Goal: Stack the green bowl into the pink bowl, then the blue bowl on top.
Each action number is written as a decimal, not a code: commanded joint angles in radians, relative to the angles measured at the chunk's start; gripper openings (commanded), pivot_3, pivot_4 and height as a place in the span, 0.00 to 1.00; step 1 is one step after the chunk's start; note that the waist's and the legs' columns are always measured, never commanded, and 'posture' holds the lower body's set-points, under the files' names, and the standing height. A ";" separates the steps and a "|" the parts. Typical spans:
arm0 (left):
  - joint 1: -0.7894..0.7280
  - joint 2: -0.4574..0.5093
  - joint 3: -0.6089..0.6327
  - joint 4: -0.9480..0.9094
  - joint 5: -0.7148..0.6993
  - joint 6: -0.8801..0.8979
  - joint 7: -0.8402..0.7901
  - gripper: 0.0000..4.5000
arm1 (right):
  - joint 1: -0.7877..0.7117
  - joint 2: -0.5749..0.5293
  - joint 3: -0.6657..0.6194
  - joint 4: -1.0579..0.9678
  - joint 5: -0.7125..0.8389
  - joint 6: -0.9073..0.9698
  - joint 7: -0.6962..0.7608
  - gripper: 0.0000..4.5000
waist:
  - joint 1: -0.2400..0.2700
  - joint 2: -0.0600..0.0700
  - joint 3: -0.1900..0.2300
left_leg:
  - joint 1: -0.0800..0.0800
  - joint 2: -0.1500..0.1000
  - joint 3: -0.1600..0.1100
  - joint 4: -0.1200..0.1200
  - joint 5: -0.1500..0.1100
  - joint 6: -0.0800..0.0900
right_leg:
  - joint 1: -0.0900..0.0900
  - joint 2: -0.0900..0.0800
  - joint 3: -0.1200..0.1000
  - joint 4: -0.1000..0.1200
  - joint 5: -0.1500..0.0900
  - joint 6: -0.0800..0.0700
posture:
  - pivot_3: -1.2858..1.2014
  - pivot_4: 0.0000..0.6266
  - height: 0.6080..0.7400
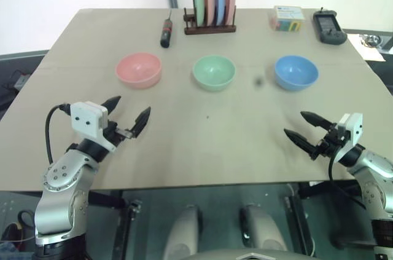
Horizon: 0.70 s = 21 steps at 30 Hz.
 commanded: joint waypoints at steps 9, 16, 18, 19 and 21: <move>-0.017 0.013 0.000 -0.009 -0.041 -0.006 -0.026 1.00 | 0.025 -0.002 -0.014 -0.063 0.013 -0.031 -0.015 0.99 | 0.001 0.000 0.000 | 0.000 0.000 0.000 0.000 0.000 0.000 | 0.000 0.000 0.000 0.000 0.000 0.000 | 0.52 0.24 1.00; -0.020 0.021 -0.005 -0.010 -0.039 -0.003 -0.030 1.00 | 0.027 0.001 -0.007 -0.075 0.010 -0.032 -0.017 0.99 | 0.001 0.000 0.000 | 0.000 0.000 0.000 0.000 0.000 0.000 | 0.000 0.000 0.000 0.000 0.000 0.000 | 0.52 0.24 1.00; -0.022 0.024 -0.007 -0.010 -0.038 -0.001 -0.032 1.00 | 0.028 0.004 -0.004 -0.081 0.010 -0.031 -0.020 0.99 | 0.001 0.000 0.000 | 0.000 0.000 0.000 0.000 0.000 0.000 | 0.000 0.000 0.000 0.000 0.000 0.000 | 0.52 0.24 1.00; -0.023 0.026 -0.009 -0.009 -0.036 -0.001 -0.032 1.00 | 0.029 0.006 -0.002 -0.085 0.010 -0.030 -0.021 0.99 | 0.001 0.000 0.000 | 0.000 0.000 0.000 0.000 0.000 0.000 | 0.000 0.000 0.000 0.000 0.000 0.000 | 0.52 0.24 1.00; -0.031 0.035 -0.022 -0.005 -0.024 0.001 -0.036 1.00 | 0.028 0.013 0.005 -0.099 0.009 -0.030 -0.027 0.99 | 0.001 0.000 0.000 | 0.000 0.000 0.000 0.000 0.000 0.000 | 0.000 0.000 0.000 0.000 0.000 0.000 | 0.52 0.24 1.00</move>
